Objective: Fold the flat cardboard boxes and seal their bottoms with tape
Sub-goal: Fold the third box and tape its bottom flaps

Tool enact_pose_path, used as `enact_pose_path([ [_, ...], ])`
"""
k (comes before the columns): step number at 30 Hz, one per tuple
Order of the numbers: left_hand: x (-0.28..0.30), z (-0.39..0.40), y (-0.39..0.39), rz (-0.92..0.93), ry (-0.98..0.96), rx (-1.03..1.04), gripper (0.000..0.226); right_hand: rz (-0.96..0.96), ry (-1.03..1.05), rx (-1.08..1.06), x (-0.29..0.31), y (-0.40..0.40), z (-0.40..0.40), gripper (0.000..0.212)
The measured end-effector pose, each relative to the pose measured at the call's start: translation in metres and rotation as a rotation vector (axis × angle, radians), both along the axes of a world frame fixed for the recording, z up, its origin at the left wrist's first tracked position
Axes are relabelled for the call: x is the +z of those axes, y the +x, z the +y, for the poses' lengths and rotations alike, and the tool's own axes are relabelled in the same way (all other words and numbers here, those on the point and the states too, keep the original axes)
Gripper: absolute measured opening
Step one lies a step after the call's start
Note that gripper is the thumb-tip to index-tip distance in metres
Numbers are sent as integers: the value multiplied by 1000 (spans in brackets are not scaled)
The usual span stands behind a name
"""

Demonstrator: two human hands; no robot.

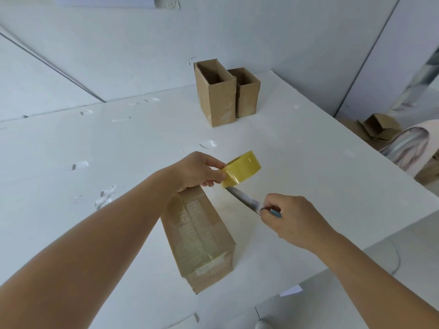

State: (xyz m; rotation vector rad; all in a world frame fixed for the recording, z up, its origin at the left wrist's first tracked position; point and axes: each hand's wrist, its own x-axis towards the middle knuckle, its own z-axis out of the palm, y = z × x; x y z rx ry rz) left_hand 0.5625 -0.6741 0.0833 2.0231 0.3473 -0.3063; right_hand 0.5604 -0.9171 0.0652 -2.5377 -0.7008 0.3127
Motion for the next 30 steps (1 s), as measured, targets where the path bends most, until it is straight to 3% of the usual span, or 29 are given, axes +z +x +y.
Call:
enact_pose_path([
  [4,-1,-1,-1,-21,-7,9,19,-84,-11,23,23,-13,8,19],
  [9,0,1,-2,-36,4,6,25,-271,-190,57,43,-24,24,25],
  [12,0,1,-3,-34,-15,1,29,-294,-293,75,52,-29,34,35],
  [22,-4,6,-6,-99,53,17,19,-258,-377,120,57,-27,64,10],
  [30,-4,4,-4,-137,51,84,16,-327,-497,266,50,-7,66,16],
])
